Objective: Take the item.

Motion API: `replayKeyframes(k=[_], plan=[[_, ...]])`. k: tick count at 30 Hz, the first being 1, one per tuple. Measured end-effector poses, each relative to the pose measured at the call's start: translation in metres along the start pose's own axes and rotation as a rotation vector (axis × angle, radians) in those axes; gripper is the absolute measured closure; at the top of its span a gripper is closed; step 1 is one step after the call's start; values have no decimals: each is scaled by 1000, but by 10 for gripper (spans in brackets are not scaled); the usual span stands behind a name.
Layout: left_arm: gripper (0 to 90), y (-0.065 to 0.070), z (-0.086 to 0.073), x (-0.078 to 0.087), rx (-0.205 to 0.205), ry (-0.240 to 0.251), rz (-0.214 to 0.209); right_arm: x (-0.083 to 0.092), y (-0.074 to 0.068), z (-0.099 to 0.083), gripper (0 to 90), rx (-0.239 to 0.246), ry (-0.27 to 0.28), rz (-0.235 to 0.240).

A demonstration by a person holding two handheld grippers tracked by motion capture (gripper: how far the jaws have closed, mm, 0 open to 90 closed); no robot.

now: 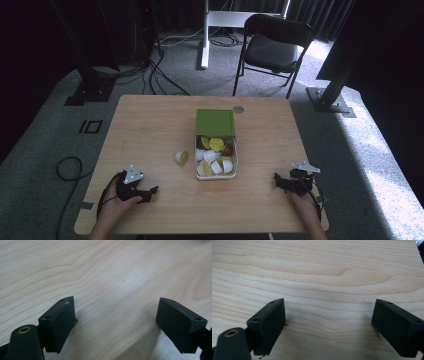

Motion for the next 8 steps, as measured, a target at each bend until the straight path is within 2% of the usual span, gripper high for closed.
replayKeyframes(k=[8], plan=[[174, 0, 0, 0, 3, 1, 3, 0, 0, 0, 114, 1, 0, 0]])
Point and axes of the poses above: each handheld gripper's, and its own axes: x roughly backward along the jaws, z roughly out of its top, y roughly to its right, the point moved 6 cm from there along -x, roughly forward along the jaws, and after that the axes turned 10 degrees about -z, right-handed, at the moved point
